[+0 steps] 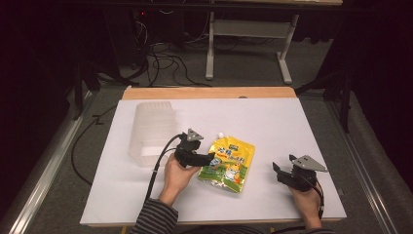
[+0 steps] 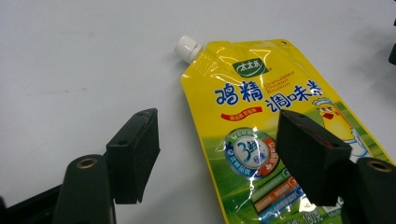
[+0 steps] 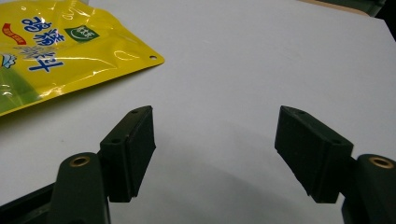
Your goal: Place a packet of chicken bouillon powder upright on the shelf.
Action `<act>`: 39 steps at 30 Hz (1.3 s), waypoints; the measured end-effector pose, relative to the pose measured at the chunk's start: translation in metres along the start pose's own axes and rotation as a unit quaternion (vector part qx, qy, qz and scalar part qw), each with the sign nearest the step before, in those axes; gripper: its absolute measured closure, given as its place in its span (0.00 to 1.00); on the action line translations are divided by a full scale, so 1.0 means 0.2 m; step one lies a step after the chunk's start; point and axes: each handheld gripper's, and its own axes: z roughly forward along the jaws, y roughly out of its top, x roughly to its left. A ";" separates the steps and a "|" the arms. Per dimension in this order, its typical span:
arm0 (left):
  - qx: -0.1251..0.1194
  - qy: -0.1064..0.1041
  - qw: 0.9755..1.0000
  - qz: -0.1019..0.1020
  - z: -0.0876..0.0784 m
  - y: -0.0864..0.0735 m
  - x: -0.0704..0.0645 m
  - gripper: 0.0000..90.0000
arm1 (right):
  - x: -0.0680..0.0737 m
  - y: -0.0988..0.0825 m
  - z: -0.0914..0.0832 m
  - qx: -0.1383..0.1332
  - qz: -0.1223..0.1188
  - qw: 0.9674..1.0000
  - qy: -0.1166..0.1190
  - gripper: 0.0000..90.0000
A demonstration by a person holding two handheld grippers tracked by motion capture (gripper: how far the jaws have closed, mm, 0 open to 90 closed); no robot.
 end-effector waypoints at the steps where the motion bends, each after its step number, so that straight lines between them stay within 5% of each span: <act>1: 0.004 0.000 1.000 -0.003 0.01 0.01 0.00 0.34 | 0.00 0.00 0.00 0.000 0.000 1.000 0.000 0.33; 13: 0.043 -0.022 0.998 -0.035 0.12 0.07 0.05 0.32 | 0.00 0.00 0.00 -0.001 0.001 1.000 0.000 0.33; 25: 0.082 -0.061 0.991 -0.088 0.27 0.08 0.08 0.30 | 0.00 0.00 0.00 -0.003 0.004 1.000 0.001 0.33; 35: 0.098 -0.091 0.986 -0.098 0.32 0.07 0.06 0.36 | 0.00 0.00 -0.01 -0.008 0.005 1.000 0.000 0.33; 39: 0.100 -0.067 0.990 -0.074 0.31 0.07 0.03 0.41 | 0.00 0.00 -0.01 -0.006 0.004 1.000 0.000 0.33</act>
